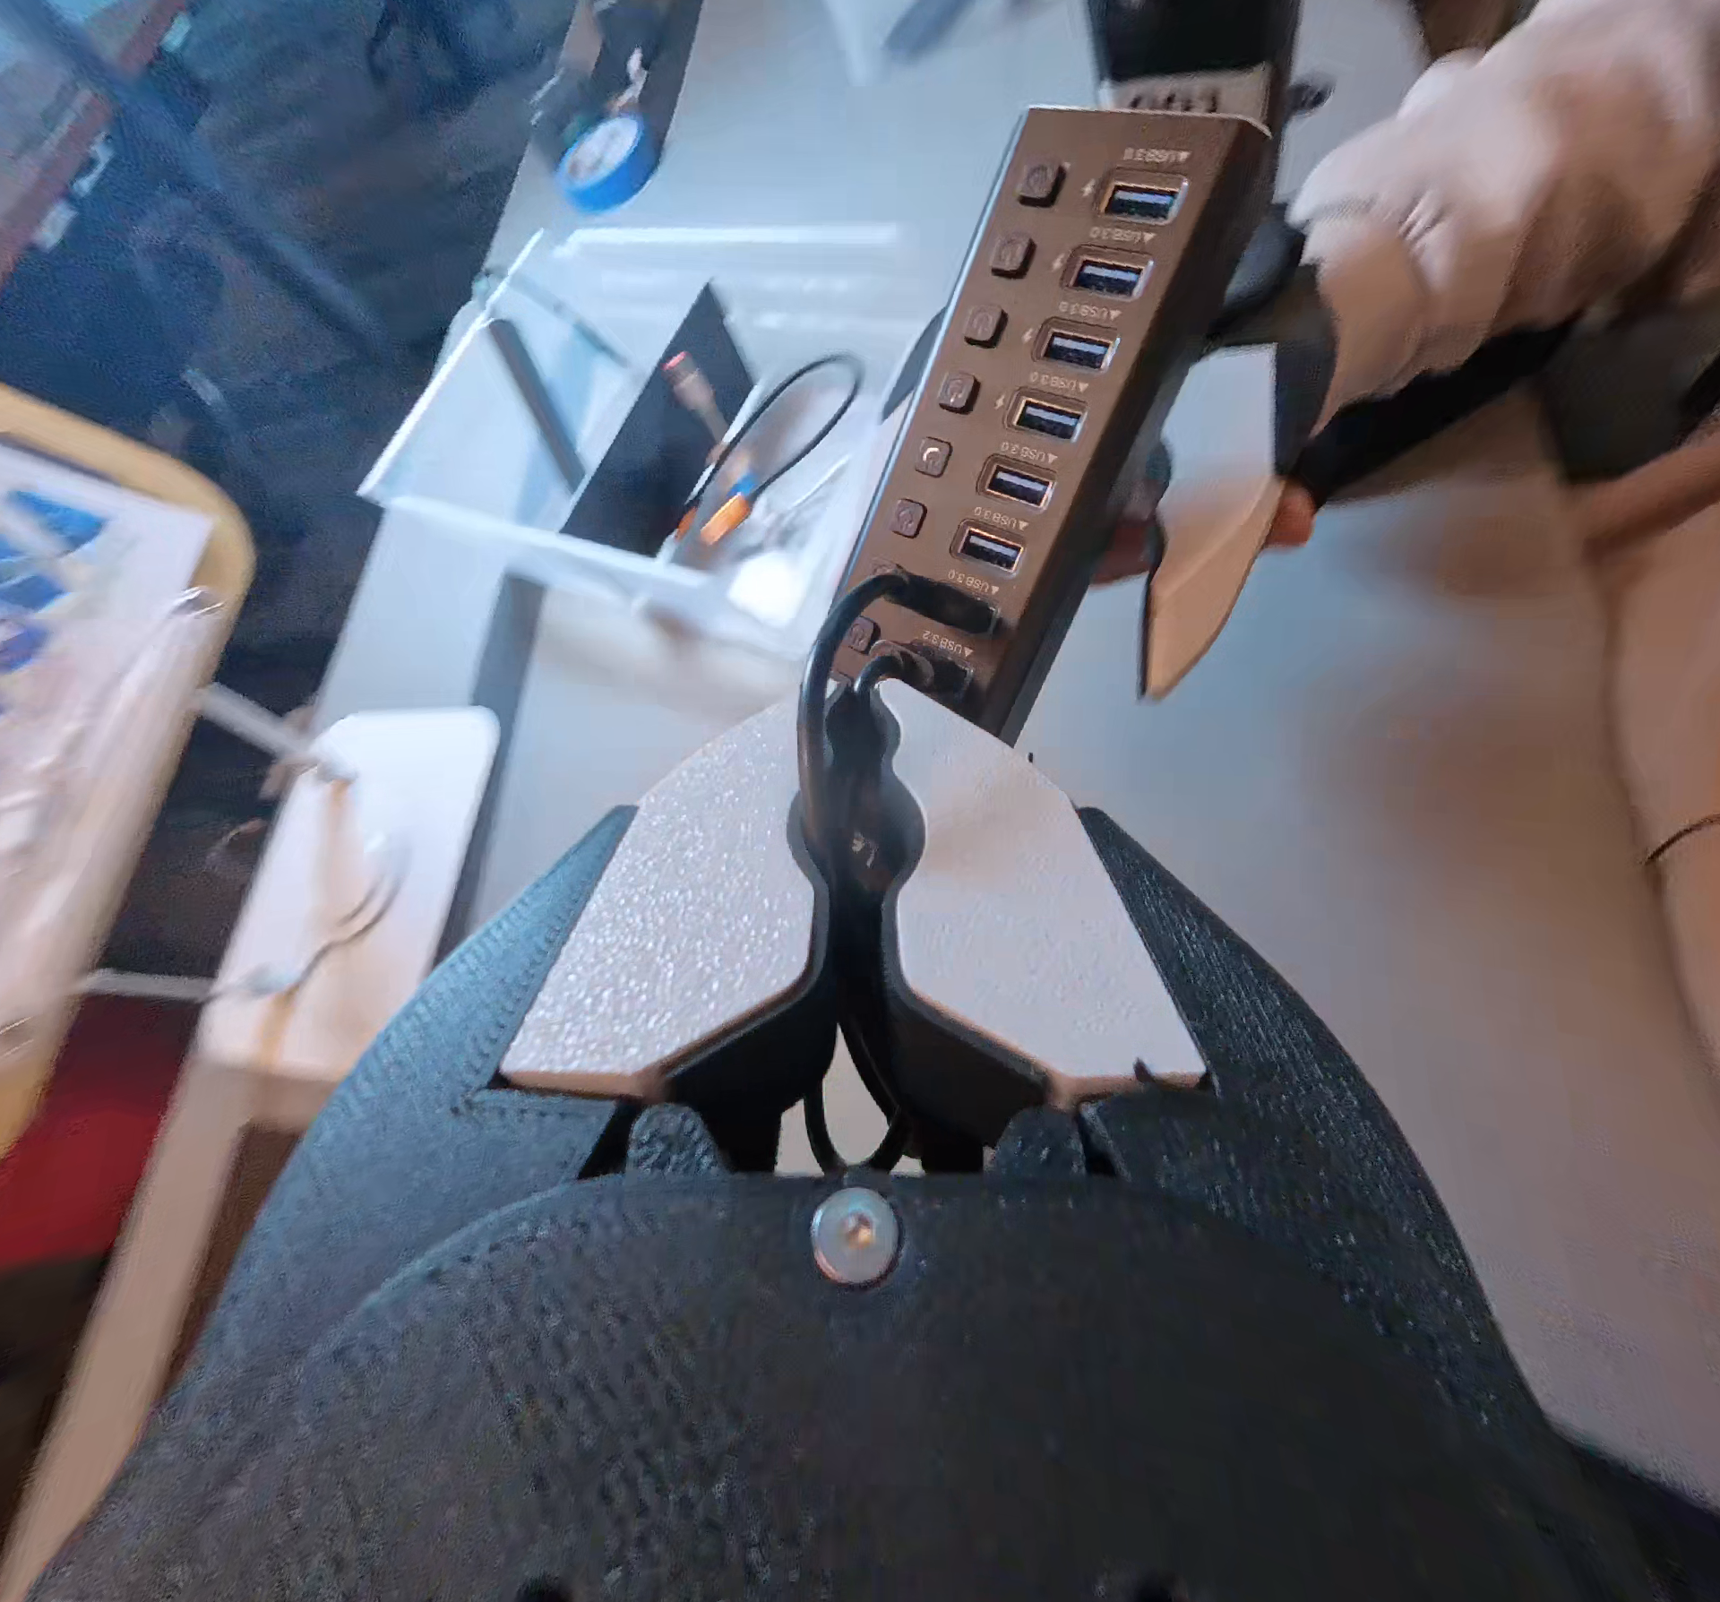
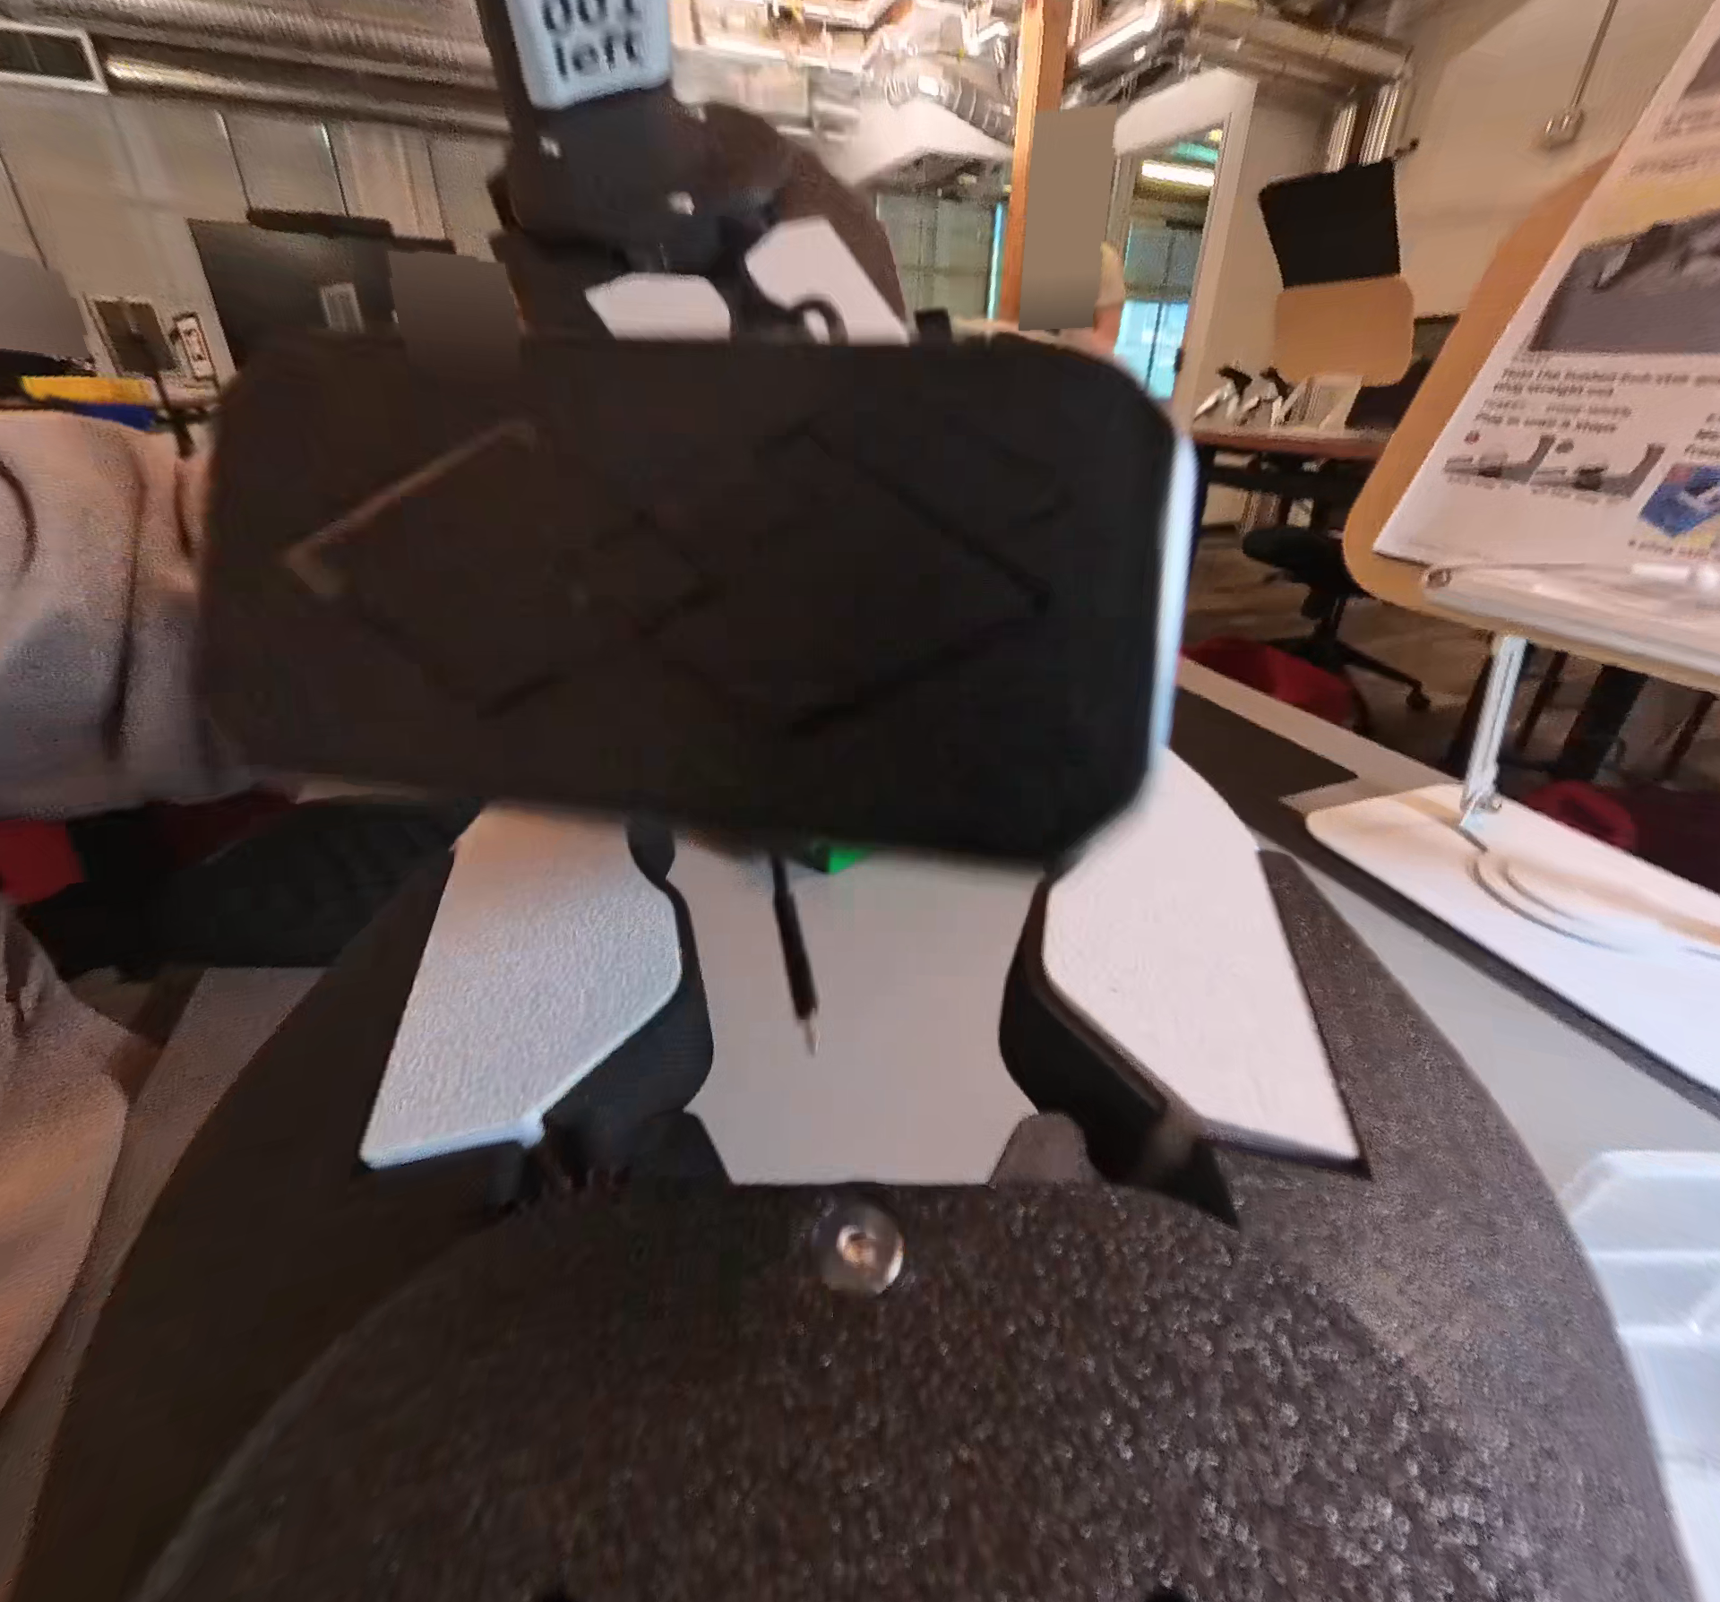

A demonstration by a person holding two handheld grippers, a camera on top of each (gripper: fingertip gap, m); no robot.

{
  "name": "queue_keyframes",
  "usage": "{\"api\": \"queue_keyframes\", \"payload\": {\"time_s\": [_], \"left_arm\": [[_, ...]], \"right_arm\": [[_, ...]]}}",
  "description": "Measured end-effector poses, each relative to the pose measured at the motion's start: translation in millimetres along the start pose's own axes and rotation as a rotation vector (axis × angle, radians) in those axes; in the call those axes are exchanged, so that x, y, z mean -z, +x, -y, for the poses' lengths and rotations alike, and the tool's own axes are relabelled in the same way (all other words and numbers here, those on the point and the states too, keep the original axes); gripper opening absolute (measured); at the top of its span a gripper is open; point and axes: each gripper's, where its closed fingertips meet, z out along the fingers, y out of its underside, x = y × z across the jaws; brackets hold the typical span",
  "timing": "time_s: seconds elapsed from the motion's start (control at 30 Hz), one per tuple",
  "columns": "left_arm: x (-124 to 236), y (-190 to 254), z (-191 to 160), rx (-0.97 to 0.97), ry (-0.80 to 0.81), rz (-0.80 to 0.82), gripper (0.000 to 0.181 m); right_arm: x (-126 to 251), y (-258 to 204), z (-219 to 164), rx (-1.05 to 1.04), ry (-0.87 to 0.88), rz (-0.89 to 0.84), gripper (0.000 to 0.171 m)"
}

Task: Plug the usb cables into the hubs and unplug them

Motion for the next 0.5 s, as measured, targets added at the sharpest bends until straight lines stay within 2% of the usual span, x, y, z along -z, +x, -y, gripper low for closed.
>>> {"api": "queue_keyframes", "payload": {"time_s": [0.03,0.1,0.2,0.33,0.5], "left_arm": [[-12.2,11.2,1.4,0.020,0.034,-0.028,0.004],[-27.5,22.1,-0.6,0.047,0.095,-0.039,0.004],[-37.9,32.1,-8.1,0.160,0.186,-0.106,0.004],[-40.9,44.7,-24.9,0.156,0.193,-0.167,0.005],[-30.3,52.6,-33.8,0.104,0.173,-0.188,0.031]], "right_arm": [[2.6,-3.8,7.2,0.047,0.043,-0.006,0.075],[11.7,-5.7,10.7,0.112,0.064,-0.023,0.072],[17.9,-5.2,-3.1,0.174,-0.026,-0.027,0.072],[18.4,-12.3,-24.8,0.107,-0.150,0.105,0.071],[18.7,-19.4,-42.2,0.085,-0.253,0.187,0.071]]}}
